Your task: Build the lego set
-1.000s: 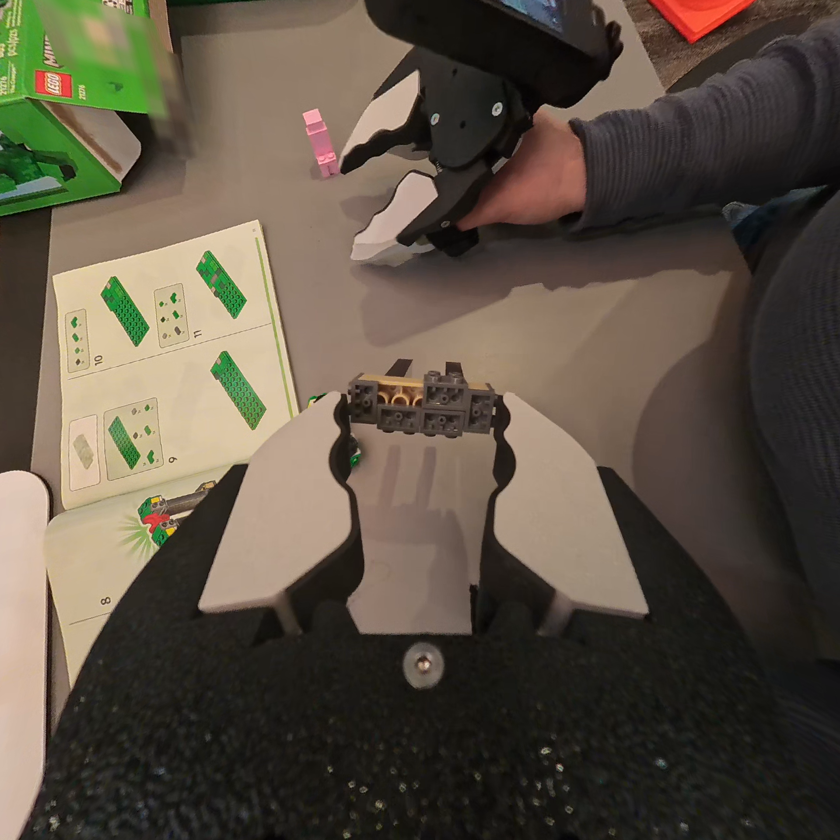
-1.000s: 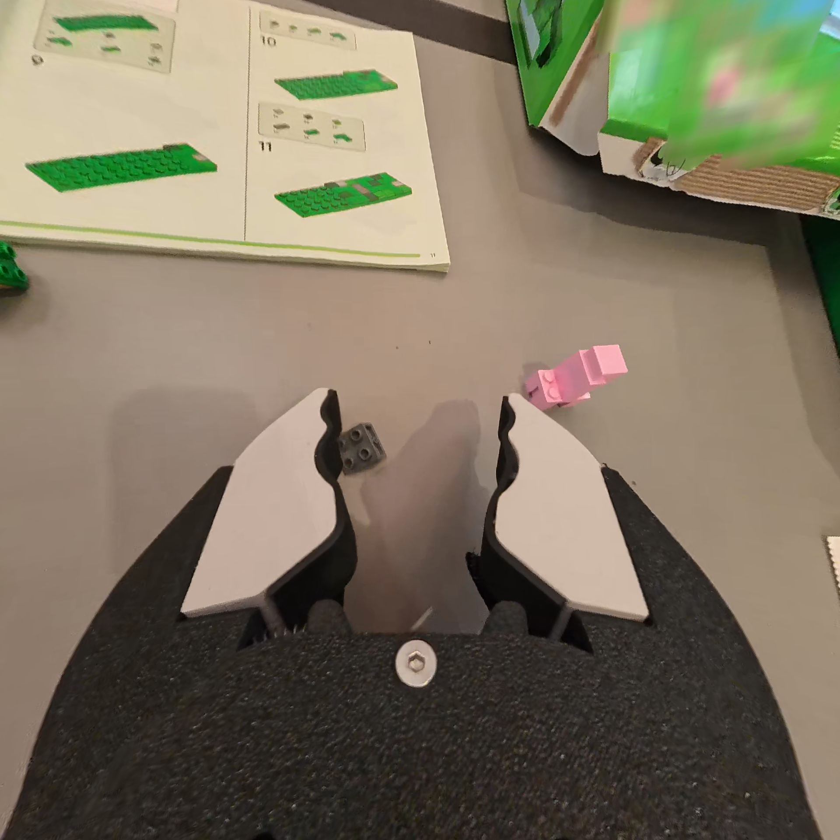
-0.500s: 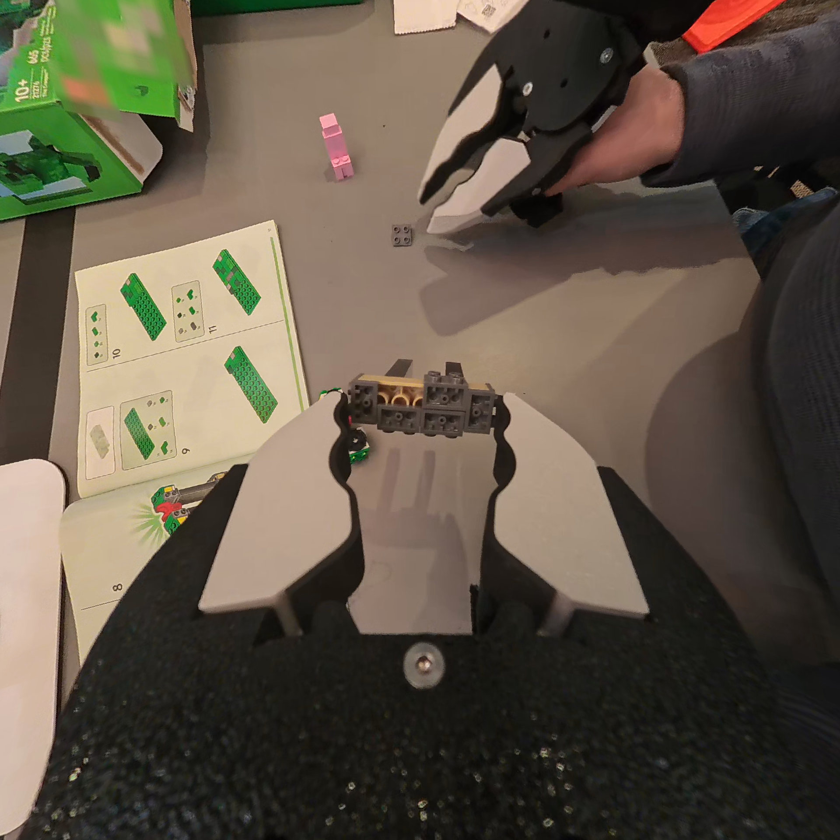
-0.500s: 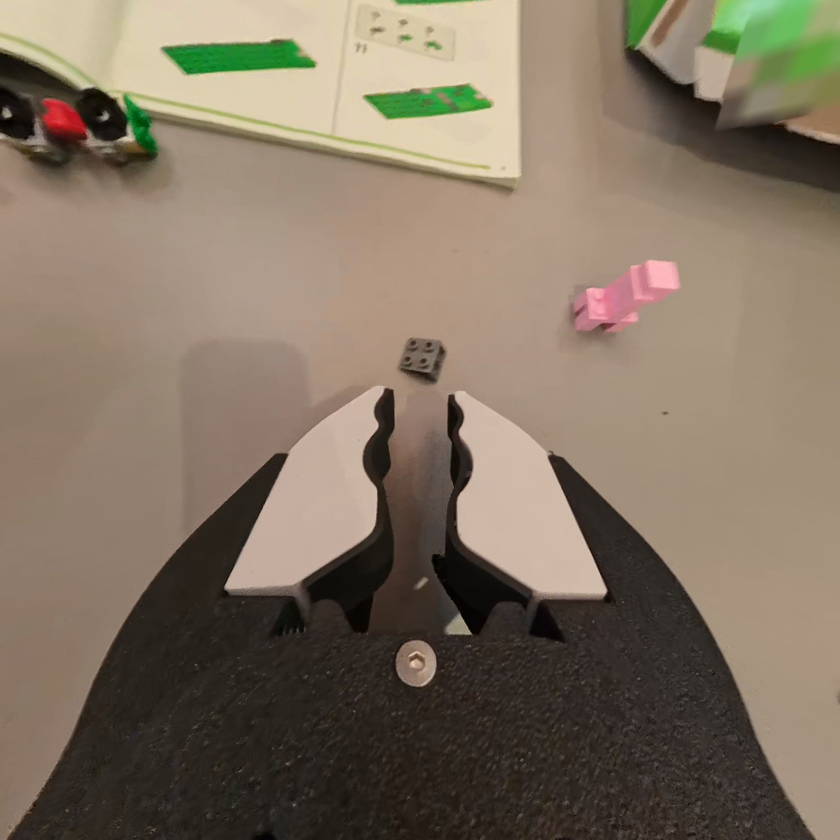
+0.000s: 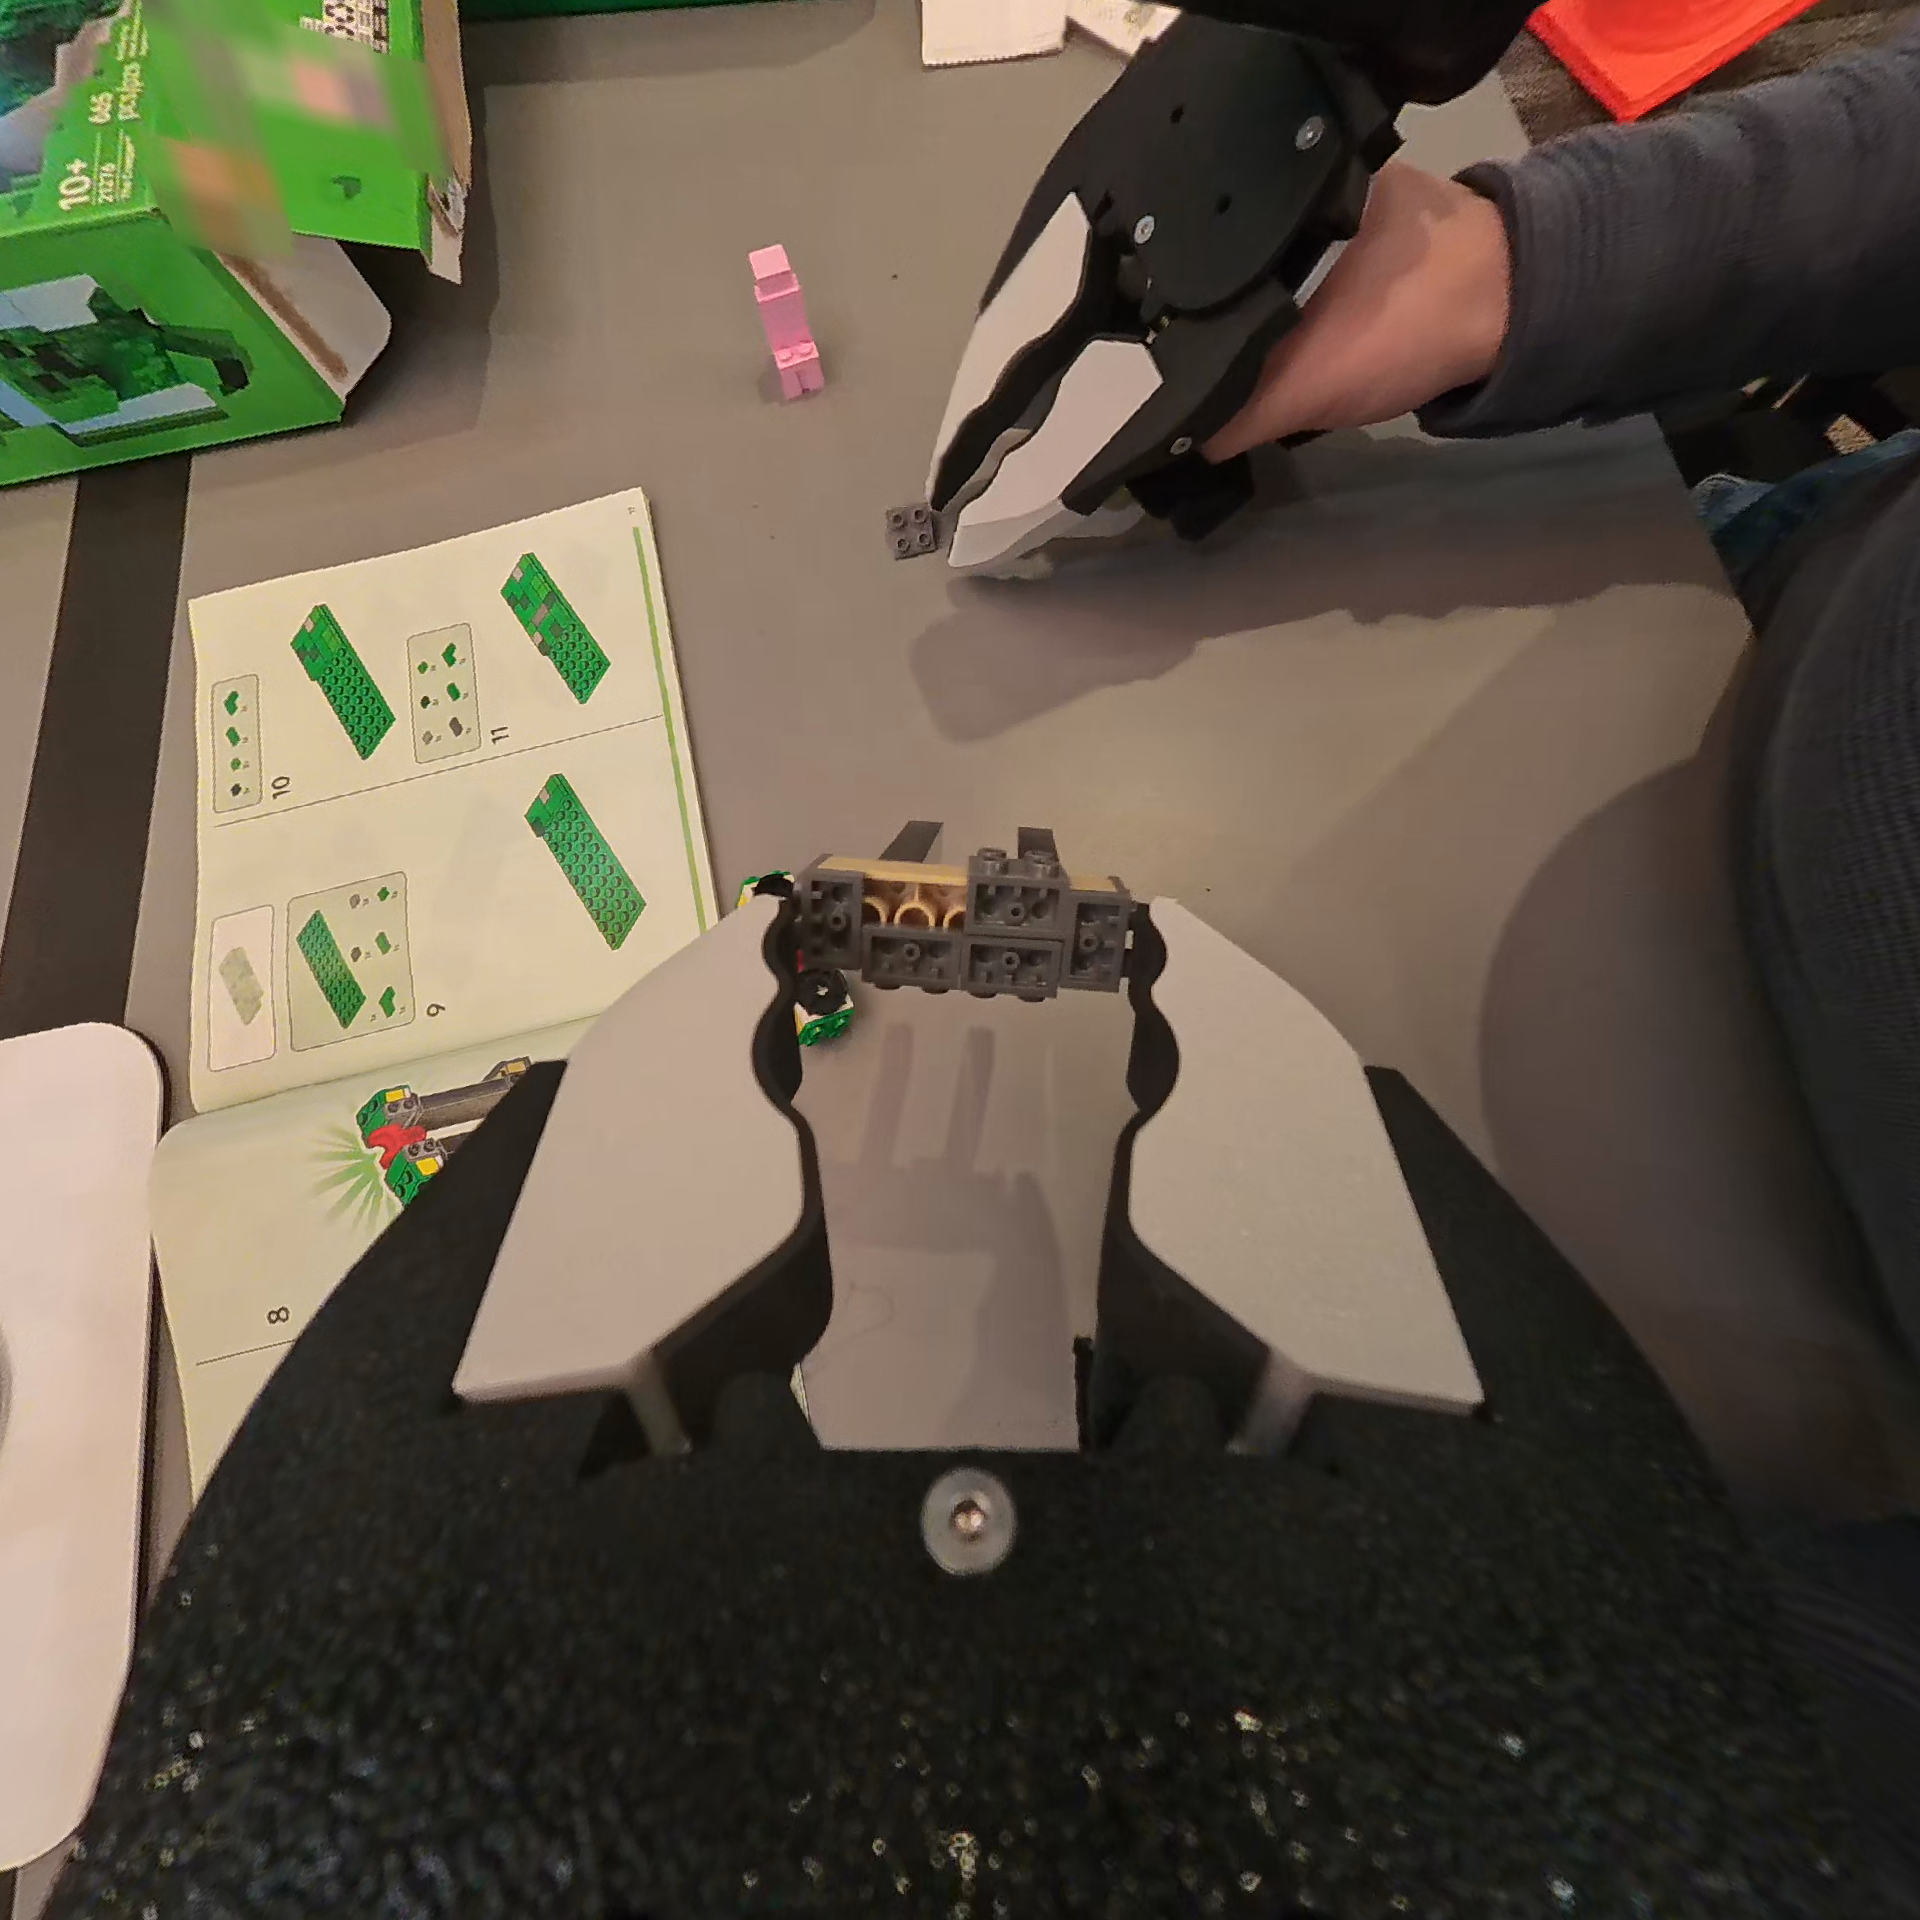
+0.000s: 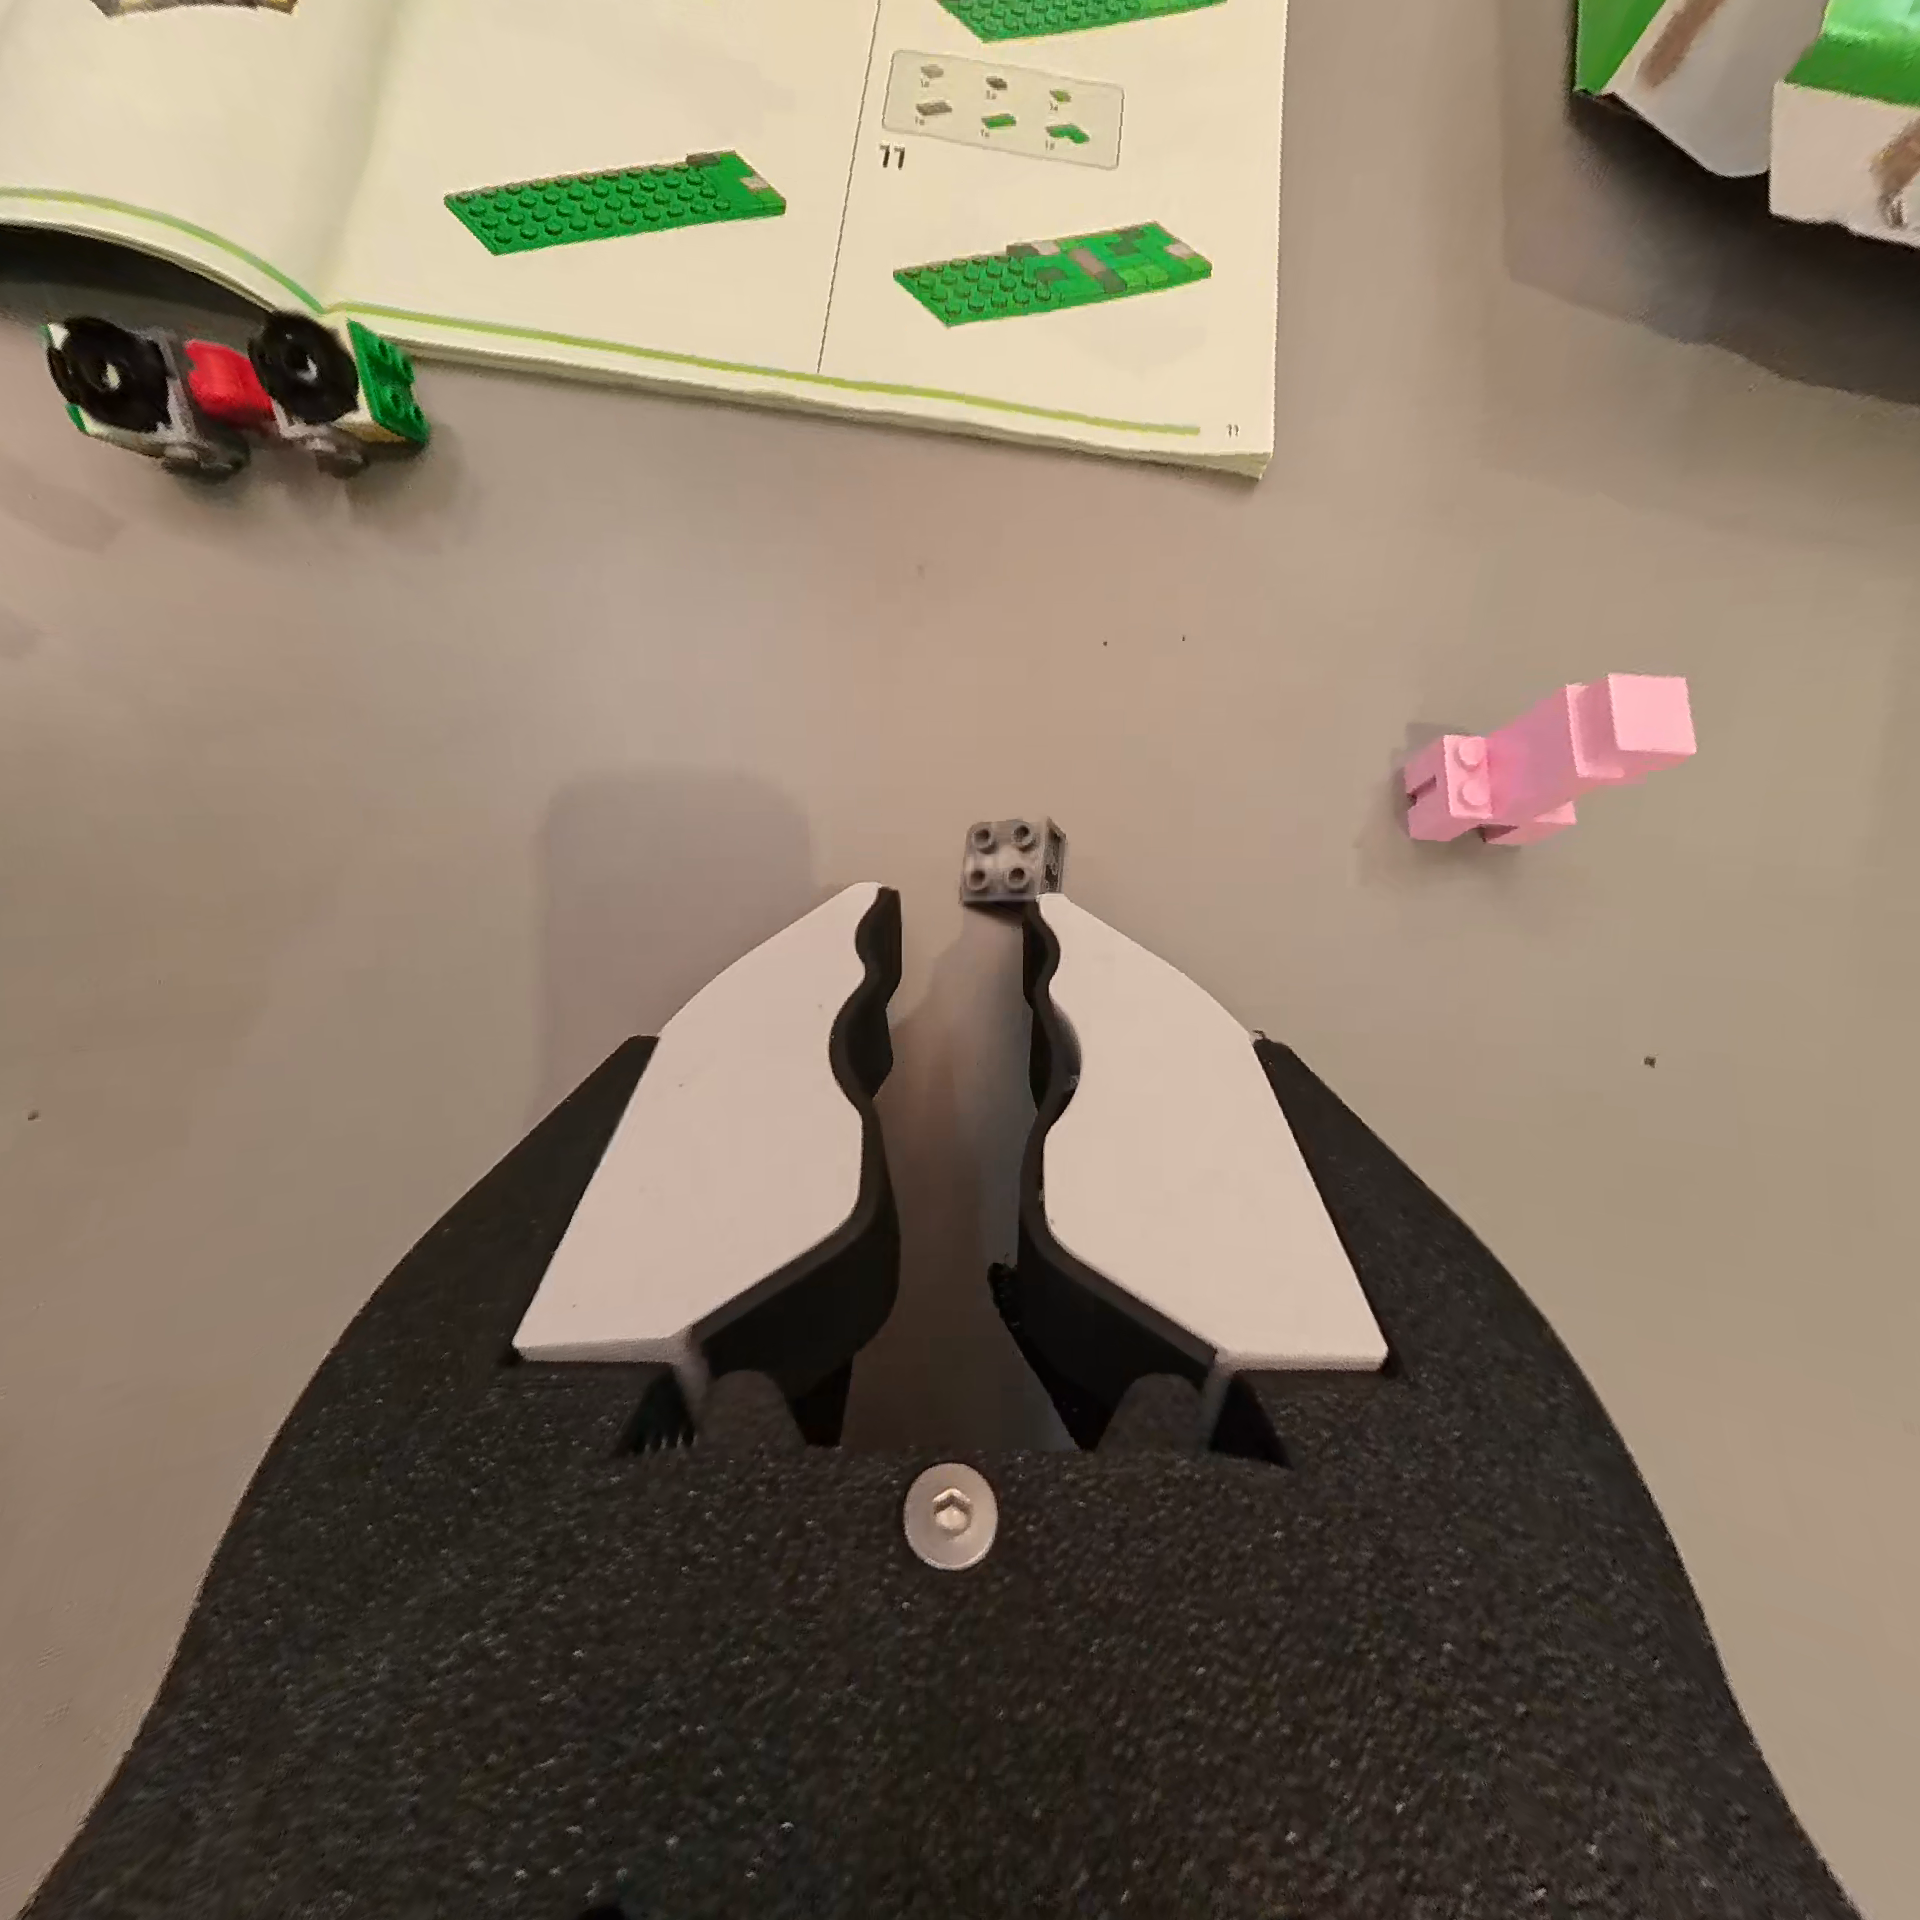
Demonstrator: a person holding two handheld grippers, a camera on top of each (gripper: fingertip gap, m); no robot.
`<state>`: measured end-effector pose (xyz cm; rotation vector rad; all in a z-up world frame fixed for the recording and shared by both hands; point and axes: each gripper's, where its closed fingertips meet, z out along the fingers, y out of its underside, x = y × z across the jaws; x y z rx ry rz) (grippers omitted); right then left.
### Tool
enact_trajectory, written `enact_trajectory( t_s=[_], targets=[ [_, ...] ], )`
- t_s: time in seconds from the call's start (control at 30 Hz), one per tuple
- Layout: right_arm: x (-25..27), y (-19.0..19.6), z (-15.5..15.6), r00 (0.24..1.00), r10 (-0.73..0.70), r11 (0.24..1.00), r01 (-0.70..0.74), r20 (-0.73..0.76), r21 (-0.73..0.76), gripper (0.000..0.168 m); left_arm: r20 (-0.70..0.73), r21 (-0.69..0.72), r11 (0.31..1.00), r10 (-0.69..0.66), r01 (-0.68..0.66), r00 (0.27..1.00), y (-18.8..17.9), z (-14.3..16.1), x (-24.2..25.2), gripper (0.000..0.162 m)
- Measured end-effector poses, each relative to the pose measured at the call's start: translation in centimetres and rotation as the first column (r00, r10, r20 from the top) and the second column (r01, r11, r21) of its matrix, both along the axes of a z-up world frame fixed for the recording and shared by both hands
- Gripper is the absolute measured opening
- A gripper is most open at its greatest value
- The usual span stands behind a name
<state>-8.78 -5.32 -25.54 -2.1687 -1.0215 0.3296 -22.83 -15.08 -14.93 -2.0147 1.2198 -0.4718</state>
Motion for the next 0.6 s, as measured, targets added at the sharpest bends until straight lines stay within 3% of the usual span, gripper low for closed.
enact_trajectory(
  t_s=[0.3, 0.6],
  targets=[
    [-1.8, 1.8, 0.3, 0.998, 0.065, 0.997, -0.066, 0.009, 0.051, 0.016, 0.004, 0.004, 1.0, -0.009, 0.009, 1.0, -0.1, 0.1, 0.0, 0.061],
    [-0.8, 1.0, 0.5, 0.993, 0.067, 0.988, -0.08, 0.098, 0.134, 0.023, 0.011, -0.003, 1.0, 0.001, -0.001, 1.0, 0.0, 0.0, -0.2, 0.061]
  ],
)
